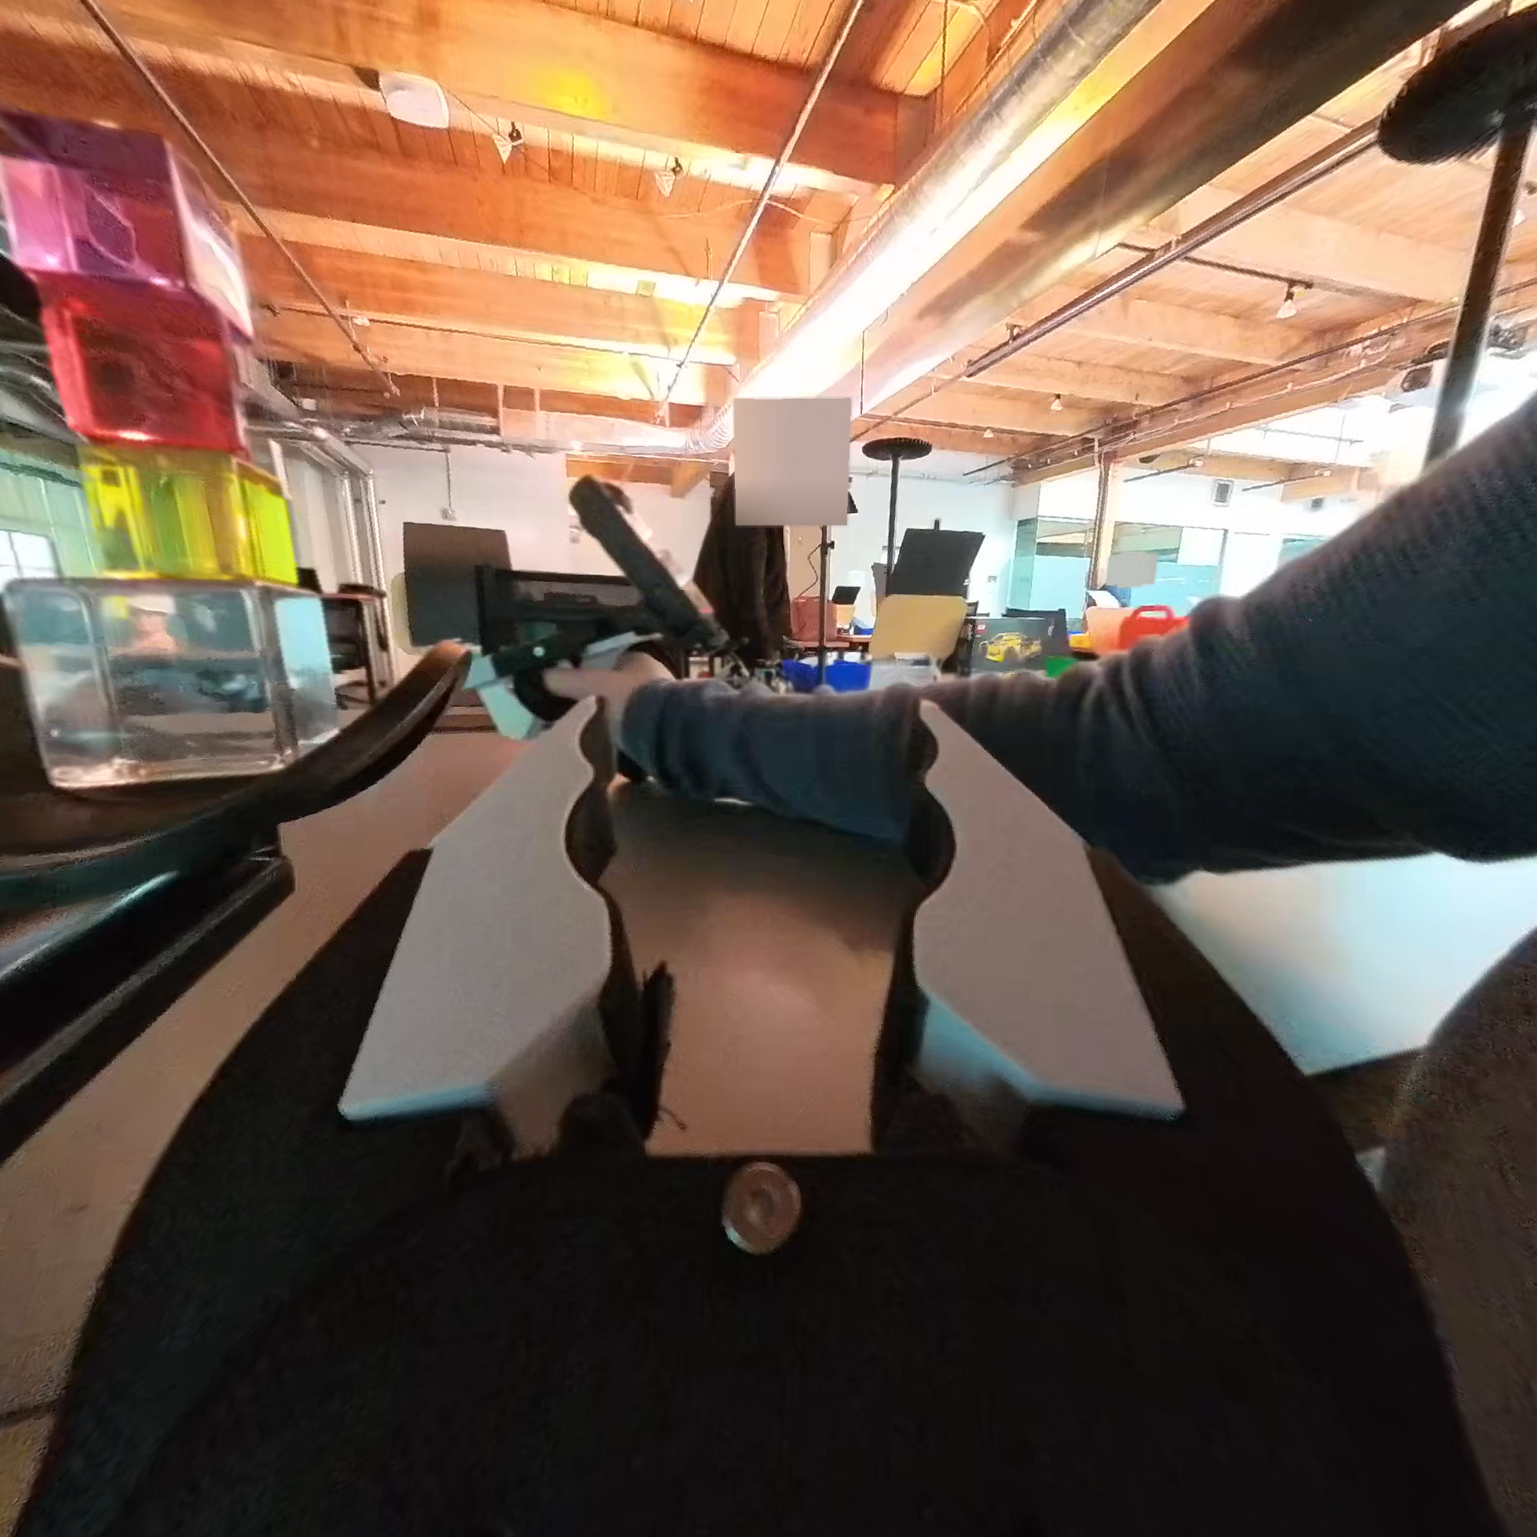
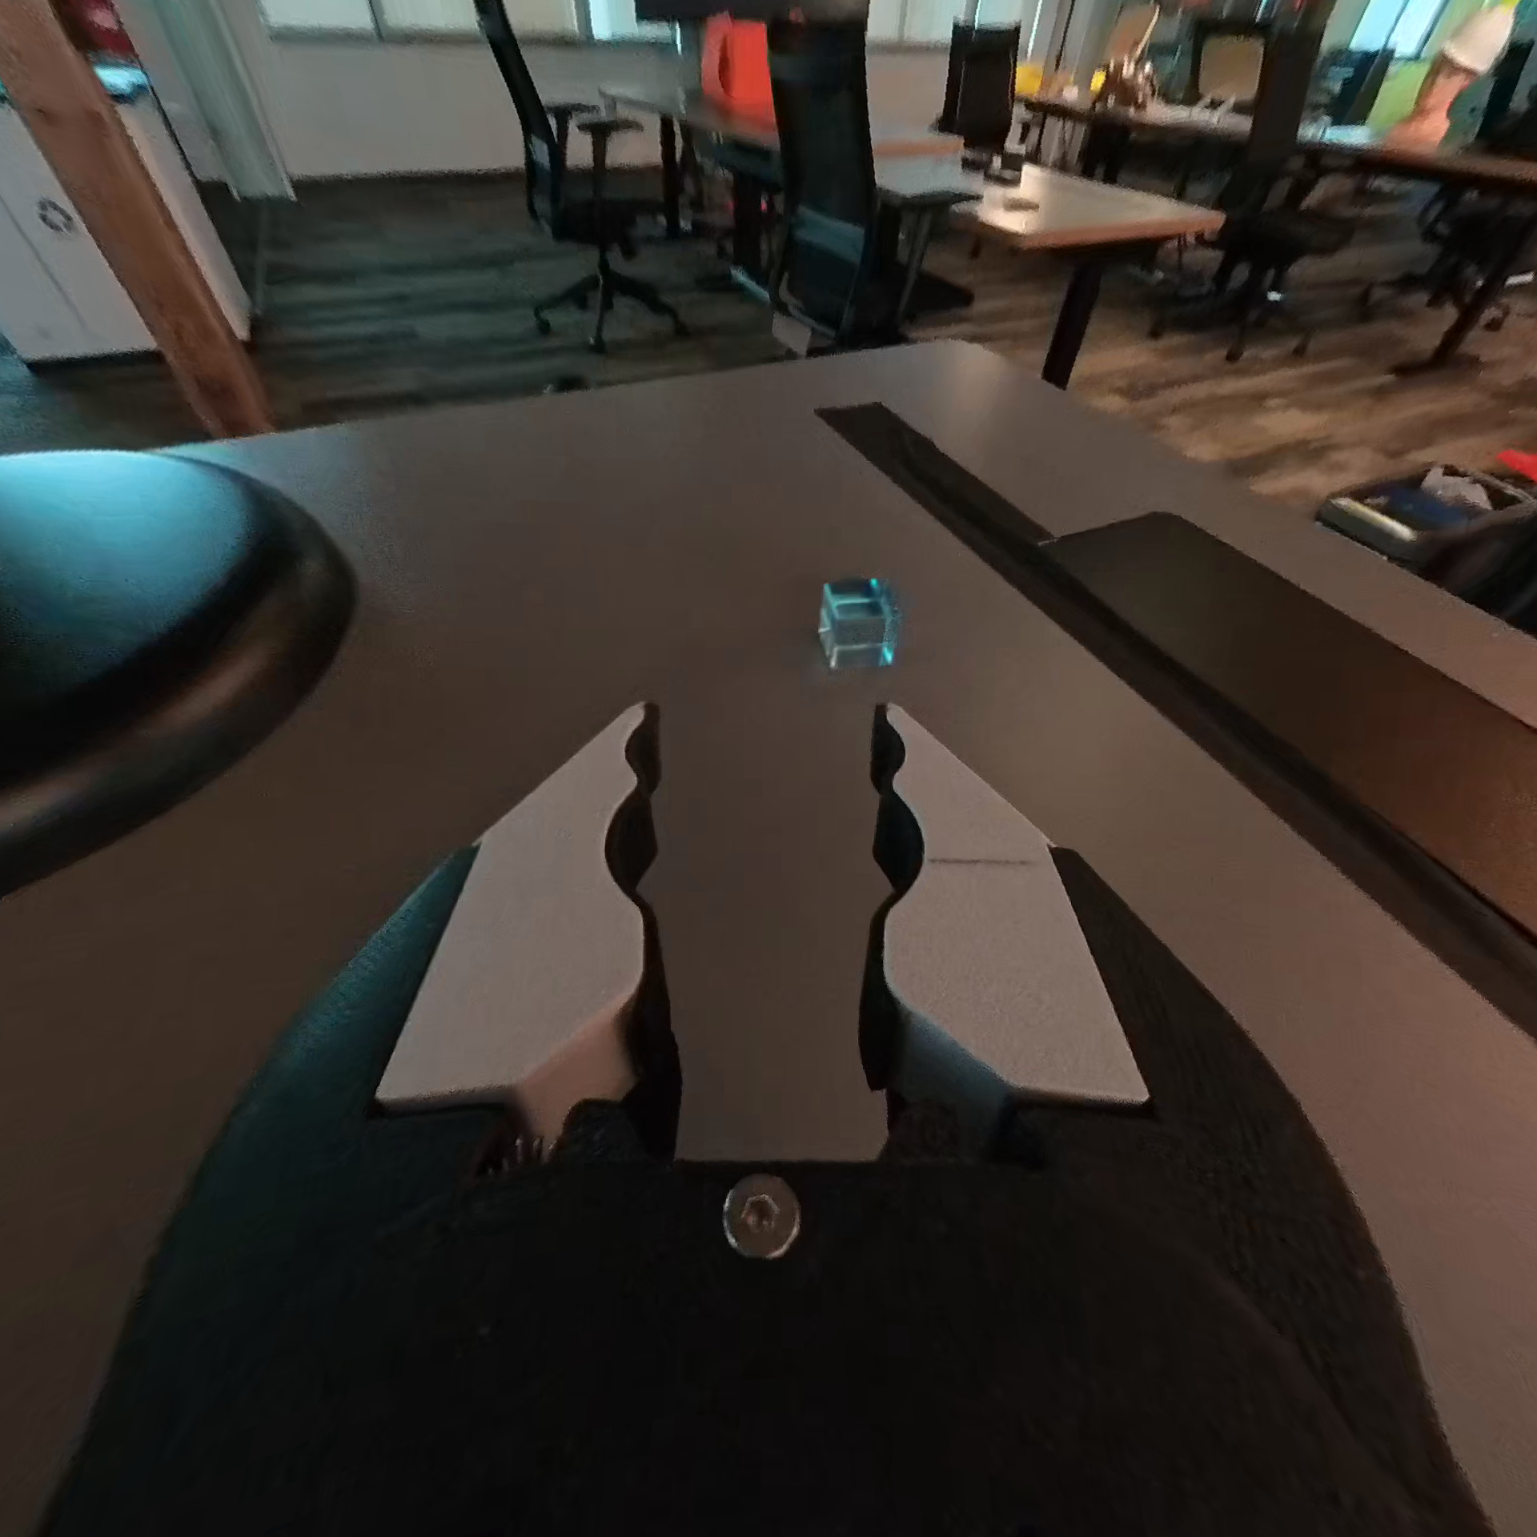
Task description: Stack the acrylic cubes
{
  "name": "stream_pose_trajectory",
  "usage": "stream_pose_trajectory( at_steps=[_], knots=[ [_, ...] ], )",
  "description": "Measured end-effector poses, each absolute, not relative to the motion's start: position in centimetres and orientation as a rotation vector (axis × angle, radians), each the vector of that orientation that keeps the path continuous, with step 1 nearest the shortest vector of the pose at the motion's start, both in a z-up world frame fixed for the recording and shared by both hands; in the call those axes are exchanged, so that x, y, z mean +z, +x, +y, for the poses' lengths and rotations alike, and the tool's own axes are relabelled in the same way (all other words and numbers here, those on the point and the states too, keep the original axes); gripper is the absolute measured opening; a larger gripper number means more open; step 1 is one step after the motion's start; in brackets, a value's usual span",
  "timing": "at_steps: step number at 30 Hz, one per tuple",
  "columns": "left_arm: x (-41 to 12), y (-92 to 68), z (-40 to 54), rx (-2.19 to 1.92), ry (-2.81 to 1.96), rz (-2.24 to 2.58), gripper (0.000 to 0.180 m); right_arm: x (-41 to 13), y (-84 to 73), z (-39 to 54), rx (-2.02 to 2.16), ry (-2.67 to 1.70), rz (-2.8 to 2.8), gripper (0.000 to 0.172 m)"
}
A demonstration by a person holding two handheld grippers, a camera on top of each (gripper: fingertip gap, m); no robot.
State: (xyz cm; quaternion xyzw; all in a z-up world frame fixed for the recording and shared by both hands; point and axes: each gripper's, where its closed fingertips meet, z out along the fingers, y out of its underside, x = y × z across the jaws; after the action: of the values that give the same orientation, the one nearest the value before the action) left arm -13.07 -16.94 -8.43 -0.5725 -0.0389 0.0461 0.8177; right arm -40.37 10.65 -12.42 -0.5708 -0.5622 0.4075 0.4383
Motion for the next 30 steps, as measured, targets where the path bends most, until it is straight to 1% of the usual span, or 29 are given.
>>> stream_pose_trajectory(
  at_steps=[1,3,8,13,14,15,16,18,21,23,26,30],
  knots=[
    [-8.6,-13.2,-16.8,0.111,-1.223,-0.072,0.067,-12.5,-41.7,11.2,1.011,-1.433,-1.390,0.049],
    [-8.9,-13.4,-16.3,0.116,-1.238,-0.053,0.067,-13.0,-44.2,12.0,1.029,-1.493,-1.387,0.043],
    [-9.2,-13.6,-15.1,0.046,-1.311,-0.065,0.064,-15.1,-48.4,14.6,0.928,-1.598,-1.462,0.040],
    [-9.5,-13.7,-15.2,0.047,-1.306,-0.052,0.056,-17.3,-49.9,14.2,0.845,-1.659,-1.616,0.044],
    [-9.5,-13.7,-15.2,0.048,-1.305,-0.052,0.056,-17.6,-49.9,14.2,0.825,-1.660,-1.630,0.041],
    [-9.5,-13.7,-15.1,0.050,-1.304,-0.051,0.055,-17.6,-50.0,14.2,0.813,-1.655,-1.634,0.031],
    [-9.5,-13.7,-15.1,0.055,-1.303,-0.049,0.055,-17.5,-50.0,14.2,0.805,-1.648,-1.627,0.026],
    [-9.5,-13.6,-15.1,0.066,-1.304,-0.037,0.056,-16.6,-49.9,14.4,0.806,-1.605,-1.576,0.025],
    [-9.6,-13.6,-15.1,0.062,-1.310,-0.030,0.058,-13.2,-49.0,14.5,0.841,-1.419,-1.410,0.025],
    [-9.7,-13.7,-15.0,0.046,-1.320,-0.043,0.063,-11.3,-47.9,14.1,0.846,-1.295,-1.321,0.025],
    [-9.7,-14.0,-15.1,0.016,-1.316,-0.080,0.069,-10.0,-46.1,12.8,0.837,-1.203,-1.271,0.025],
    [-9.7,-14.5,-14.9,0.010,-1.336,-0.105,0.076,-8.4,-42.8,8.5,1.037,-1.160,-1.226,0.025]
  ],
)
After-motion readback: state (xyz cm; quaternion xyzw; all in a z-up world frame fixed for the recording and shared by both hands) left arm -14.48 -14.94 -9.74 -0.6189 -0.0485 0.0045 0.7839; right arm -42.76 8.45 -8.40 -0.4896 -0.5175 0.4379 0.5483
